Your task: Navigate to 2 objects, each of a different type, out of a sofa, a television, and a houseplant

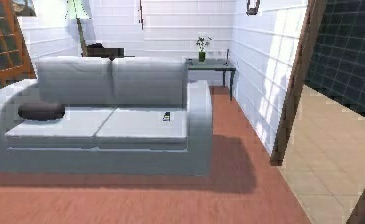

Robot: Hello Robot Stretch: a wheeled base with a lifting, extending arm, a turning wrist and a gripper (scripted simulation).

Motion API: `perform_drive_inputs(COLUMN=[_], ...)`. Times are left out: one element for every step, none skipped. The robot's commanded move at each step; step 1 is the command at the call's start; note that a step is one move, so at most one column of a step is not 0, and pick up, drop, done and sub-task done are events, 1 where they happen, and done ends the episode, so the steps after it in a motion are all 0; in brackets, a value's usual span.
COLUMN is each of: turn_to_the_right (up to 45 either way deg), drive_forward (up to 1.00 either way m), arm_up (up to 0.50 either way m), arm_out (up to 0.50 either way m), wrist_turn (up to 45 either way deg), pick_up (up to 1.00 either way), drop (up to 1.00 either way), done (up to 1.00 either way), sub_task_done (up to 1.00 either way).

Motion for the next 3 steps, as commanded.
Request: perform_drive_inputs(turn_to_the_right=[0.0,-36.0,0.0], drive_forward=[0.9,0.0,0.0], arm_up=[0.0,0.0,0.0], arm_out=[0.0,0.0,0.0], wrist_turn=[0.0,0.0,0.0], pick_up=[0.0,0.0,0.0], drop=[0.0,0.0,0.0], done=[0.0,0.0,1.0], sub_task_done=[0.0,0.0,0.0])
